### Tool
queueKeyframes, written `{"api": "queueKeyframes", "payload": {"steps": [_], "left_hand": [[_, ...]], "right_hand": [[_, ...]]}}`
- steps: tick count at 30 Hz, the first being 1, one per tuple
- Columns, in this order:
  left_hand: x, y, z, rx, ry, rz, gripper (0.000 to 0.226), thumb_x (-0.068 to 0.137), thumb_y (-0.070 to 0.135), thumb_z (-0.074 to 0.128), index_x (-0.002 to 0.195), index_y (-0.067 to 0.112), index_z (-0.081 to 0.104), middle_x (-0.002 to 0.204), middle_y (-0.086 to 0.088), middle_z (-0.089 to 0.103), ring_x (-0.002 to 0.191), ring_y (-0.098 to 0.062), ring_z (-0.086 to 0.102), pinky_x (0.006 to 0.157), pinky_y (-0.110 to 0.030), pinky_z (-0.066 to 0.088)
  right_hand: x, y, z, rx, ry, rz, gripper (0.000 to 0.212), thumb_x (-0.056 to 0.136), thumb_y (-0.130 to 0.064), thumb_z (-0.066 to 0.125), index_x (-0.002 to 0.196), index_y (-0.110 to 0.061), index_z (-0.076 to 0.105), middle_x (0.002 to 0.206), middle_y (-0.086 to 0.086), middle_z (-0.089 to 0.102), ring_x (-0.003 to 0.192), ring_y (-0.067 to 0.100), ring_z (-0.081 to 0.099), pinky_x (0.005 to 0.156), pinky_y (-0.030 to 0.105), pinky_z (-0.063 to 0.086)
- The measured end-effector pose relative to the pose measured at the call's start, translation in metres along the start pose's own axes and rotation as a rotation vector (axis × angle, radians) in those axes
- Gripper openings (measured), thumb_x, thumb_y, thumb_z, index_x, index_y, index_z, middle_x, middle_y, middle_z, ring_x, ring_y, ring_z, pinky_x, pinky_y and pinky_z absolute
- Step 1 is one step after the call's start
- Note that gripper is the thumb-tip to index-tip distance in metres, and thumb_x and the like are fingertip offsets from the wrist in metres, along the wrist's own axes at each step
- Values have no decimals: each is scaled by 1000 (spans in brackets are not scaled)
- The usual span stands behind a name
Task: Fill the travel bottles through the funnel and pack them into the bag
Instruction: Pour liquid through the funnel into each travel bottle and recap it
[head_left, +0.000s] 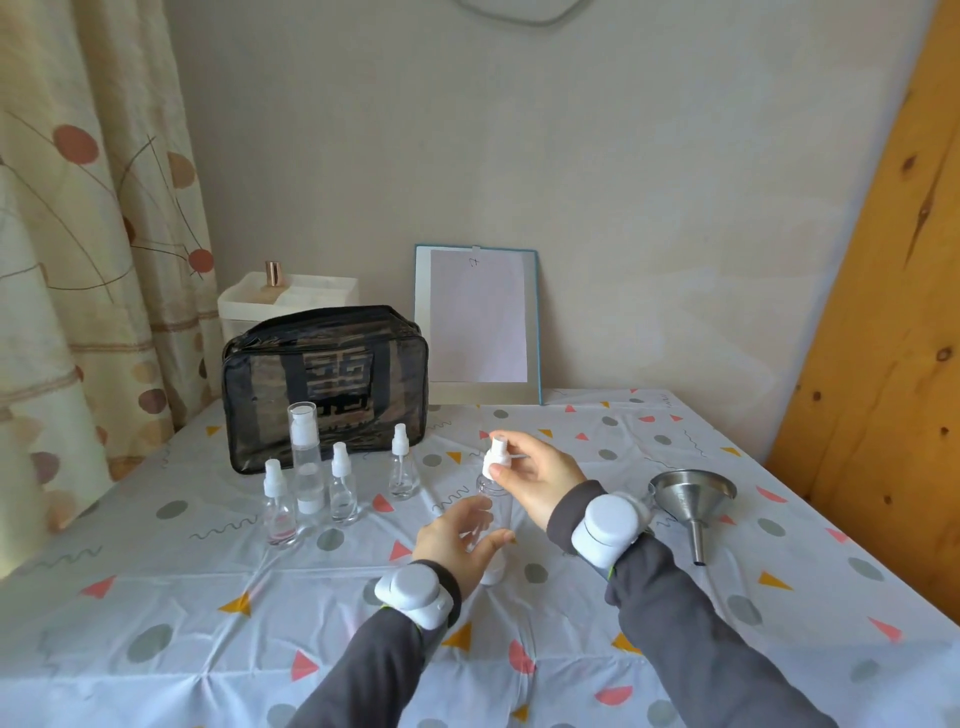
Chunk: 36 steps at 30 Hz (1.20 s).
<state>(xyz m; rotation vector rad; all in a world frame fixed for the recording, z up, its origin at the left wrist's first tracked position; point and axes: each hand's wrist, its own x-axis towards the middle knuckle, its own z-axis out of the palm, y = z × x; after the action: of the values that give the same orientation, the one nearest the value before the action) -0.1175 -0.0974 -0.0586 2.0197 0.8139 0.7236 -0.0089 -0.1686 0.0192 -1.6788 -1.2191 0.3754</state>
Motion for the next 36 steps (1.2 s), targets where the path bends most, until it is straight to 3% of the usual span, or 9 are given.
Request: {"api": "queueKeyframes", "payload": {"steps": [9,13,18,21,24,26,28,33,36], "left_hand": [[-2,1,2,-25,24,-6,46,77,40,70,118,25,56,109,7,64,96,-3,55,84,-11,38],[-2,2,1,4,37,-5,44,79,39,69,118,24,56,109,7,64,96,-2,55,81,-10,37],[-3,5,0,17,33,-9,44,79,40,68,118,23,57,110,7,65,93,-1,53,81,-10,37],[-4,6,1,20,38,-4,42,79,40,68,116,25,57,109,8,65,94,-1,53,82,-11,37],[-6,5,2,5,43,-9,44,77,41,70,116,24,57,109,8,64,95,-1,53,83,-11,38],[-7,4,2,-8,35,-13,45,77,40,70,117,24,57,109,9,64,97,-1,53,84,-11,38],[-6,5,1,-3,41,-6,44,78,39,69,117,23,57,109,9,64,98,-1,54,85,-12,39],[-5,6,0,25,59,12,40,80,33,68,117,23,58,108,7,65,99,-4,56,84,-13,40],[-5,4,1,23,59,18,40,81,35,67,118,27,56,109,12,63,95,1,52,83,-11,37]], "right_hand": [[-8,4,12,92,180,85,28,74,-23,75,99,-21,62,98,-3,68,96,13,64,90,25,49],[-3,1,20,-60,241,105,35,71,-35,76,97,-20,61,97,-4,61,88,11,58,76,18,40],[-1,1,23,89,183,50,59,75,-32,74,125,-24,46,118,-11,47,111,6,47,94,19,34],[-5,2,20,201,126,37,47,86,-22,62,130,-26,45,120,-8,59,115,7,52,103,26,37],[-10,6,20,180,193,6,31,84,-17,63,114,-25,59,104,-9,66,102,5,60,100,28,45],[-11,6,19,162,260,22,25,77,-21,72,98,-30,63,92,-16,66,91,1,62,90,20,49],[-9,2,20,111,276,40,26,72,-29,77,94,-29,64,88,-16,66,87,3,62,78,12,46],[-10,-3,27,-68,371,4,49,76,-36,71,119,-20,53,111,-3,50,104,9,47,90,23,40],[-17,-6,27,64,292,14,55,86,-29,61,136,-24,36,121,-13,45,111,-1,40,92,15,29]]}}
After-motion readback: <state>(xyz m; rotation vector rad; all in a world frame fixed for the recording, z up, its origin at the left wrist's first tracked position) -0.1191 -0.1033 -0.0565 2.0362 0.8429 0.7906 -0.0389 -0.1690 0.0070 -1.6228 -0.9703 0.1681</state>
